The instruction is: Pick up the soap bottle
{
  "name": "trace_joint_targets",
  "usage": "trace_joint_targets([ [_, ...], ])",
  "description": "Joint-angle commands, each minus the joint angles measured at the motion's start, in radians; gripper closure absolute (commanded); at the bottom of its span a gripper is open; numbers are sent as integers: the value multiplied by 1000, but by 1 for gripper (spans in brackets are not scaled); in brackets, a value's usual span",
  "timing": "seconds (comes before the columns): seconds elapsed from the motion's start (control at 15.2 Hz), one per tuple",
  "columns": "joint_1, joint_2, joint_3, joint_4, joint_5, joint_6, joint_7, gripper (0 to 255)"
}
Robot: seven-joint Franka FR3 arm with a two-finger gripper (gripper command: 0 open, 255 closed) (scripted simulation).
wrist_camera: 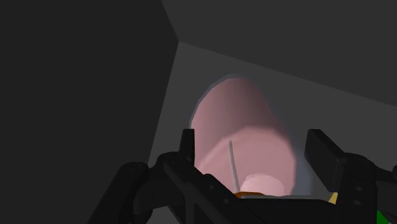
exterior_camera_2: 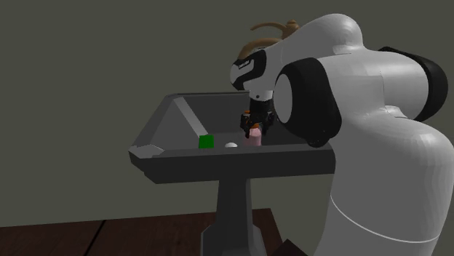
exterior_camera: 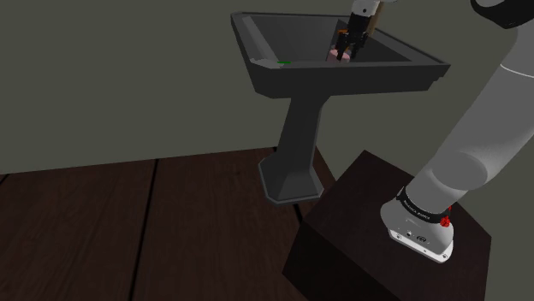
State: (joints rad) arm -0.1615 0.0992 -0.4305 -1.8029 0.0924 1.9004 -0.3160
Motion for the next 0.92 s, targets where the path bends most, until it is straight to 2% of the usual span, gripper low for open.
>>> trace_joint_targets([
  [0.0,0,-2,0,20,-2,-22,2,255],
  [0.86,-4,-4,-3,181,-6,-185,10,255],
])
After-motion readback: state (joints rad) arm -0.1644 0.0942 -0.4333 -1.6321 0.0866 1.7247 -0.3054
